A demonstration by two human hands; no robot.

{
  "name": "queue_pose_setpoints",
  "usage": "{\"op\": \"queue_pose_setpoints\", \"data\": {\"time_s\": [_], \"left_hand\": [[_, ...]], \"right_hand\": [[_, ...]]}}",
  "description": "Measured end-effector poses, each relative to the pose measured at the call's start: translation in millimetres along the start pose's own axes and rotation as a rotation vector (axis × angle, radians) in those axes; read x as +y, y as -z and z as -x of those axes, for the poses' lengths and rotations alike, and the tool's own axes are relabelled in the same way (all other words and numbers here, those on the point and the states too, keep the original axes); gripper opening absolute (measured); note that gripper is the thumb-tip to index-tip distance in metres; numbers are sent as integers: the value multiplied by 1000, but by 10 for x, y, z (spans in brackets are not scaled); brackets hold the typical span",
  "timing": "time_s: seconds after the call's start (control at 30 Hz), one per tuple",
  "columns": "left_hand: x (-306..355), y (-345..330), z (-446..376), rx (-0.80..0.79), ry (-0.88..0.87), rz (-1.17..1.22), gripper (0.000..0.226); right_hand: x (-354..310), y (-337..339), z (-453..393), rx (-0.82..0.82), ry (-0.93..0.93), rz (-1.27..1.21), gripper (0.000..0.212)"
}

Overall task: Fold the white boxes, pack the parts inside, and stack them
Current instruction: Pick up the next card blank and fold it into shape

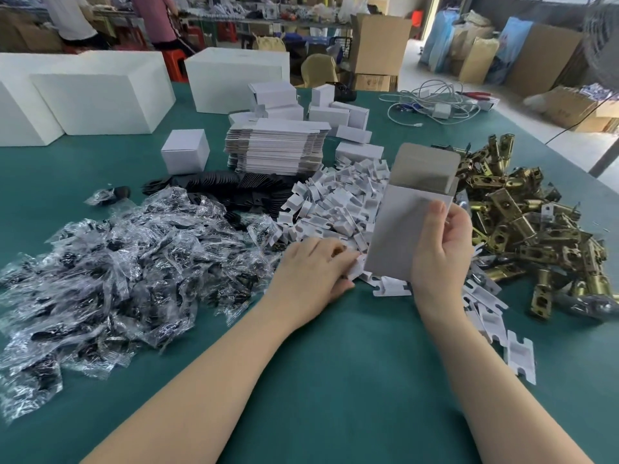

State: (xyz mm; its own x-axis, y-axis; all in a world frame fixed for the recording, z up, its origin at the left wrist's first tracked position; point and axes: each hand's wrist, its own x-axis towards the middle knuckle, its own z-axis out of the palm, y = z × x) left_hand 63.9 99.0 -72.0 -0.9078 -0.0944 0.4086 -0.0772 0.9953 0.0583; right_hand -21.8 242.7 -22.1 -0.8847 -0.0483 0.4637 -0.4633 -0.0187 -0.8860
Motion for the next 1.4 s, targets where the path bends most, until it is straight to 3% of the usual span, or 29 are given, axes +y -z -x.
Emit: {"op": "queue_pose_setpoints", "data": {"time_s": [0.17,0.27,0.4,0.57,0.7,0.77,0.9,1.03,1.17,1.23,1.4], "left_hand": [[-169,-18,-72,172,145,-108,30],[-235,22,-72,200,275,-87,38],[-217,73,0,254,263,-41,46],[-116,175,-1,376,336,262,53],[29,214,34,525,313,877,43],[65,200,43,543,293,976,39],[126,125,28,462,325,996,48],[100,104,1,250,378,1012,34],[-34,133,-10,75,372,1126,45],[-54,149,-20,40,374,1141,49],[-67,135,-23,15,407,1181,45]], "right_hand": [[53,-43,66,-99,-3,7,10],[106,-59,62,-251,-88,-19,9],[149,-81,57,-382,-93,-29,22],[128,-85,103,-528,-94,-59,33],[125,-69,130,-640,-72,-16,39],[120,-64,149,-656,-30,9,36],[140,-71,157,-628,-12,58,46],[116,-59,126,-614,-31,-1,28],[50,15,-98,-240,43,61,16],[39,113,-385,-82,0,204,23],[136,591,-1190,-98,42,976,40]]}}
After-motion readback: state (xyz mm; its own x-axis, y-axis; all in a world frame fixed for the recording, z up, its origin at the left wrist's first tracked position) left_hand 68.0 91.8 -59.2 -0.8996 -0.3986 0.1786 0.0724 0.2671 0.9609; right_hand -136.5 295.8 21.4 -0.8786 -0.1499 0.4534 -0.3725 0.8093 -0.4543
